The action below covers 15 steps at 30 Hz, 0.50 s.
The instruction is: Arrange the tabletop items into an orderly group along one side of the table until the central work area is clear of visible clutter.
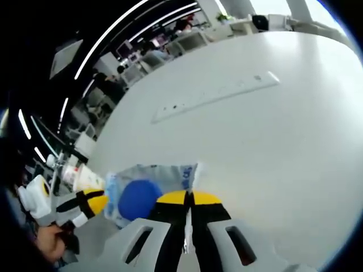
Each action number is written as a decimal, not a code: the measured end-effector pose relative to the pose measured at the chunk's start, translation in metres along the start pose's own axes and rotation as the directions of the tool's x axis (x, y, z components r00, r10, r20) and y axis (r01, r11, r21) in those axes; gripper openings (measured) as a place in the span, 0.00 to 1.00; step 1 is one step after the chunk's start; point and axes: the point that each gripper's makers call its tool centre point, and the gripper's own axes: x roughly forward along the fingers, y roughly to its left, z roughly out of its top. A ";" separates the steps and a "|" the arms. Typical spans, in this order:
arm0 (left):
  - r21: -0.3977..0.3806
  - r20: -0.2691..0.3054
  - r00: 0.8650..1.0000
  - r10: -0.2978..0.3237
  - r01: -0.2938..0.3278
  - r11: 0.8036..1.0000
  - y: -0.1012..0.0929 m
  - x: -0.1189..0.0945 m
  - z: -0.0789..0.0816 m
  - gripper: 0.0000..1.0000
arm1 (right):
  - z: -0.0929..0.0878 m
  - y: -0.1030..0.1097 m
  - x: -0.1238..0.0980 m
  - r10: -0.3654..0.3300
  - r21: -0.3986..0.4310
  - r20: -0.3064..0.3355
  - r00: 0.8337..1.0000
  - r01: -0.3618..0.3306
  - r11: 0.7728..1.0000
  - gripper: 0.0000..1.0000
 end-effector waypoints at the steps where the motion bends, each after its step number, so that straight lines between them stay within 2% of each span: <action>1: -0.002 -0.002 1.000 0.002 -0.002 1.000 0.000 0.000 -0.001 0.12 | 0.000 -0.001 0.000 0.000 0.000 -0.001 1.000 0.000 1.000 0.00; 5: -0.027 0.006 1.000 -0.009 0.009 1.000 -0.002 0.003 -0.001 0.03 | 0.000 -0.001 0.001 0.000 -0.002 -0.001 1.000 0.000 1.000 0.00; 15: -0.022 0.001 1.000 0.003 -0.003 1.000 -0.001 0.005 0.000 0.02 | 0.000 -0.003 0.001 0.005 0.001 -0.003 1.000 -0.005 1.000 0.00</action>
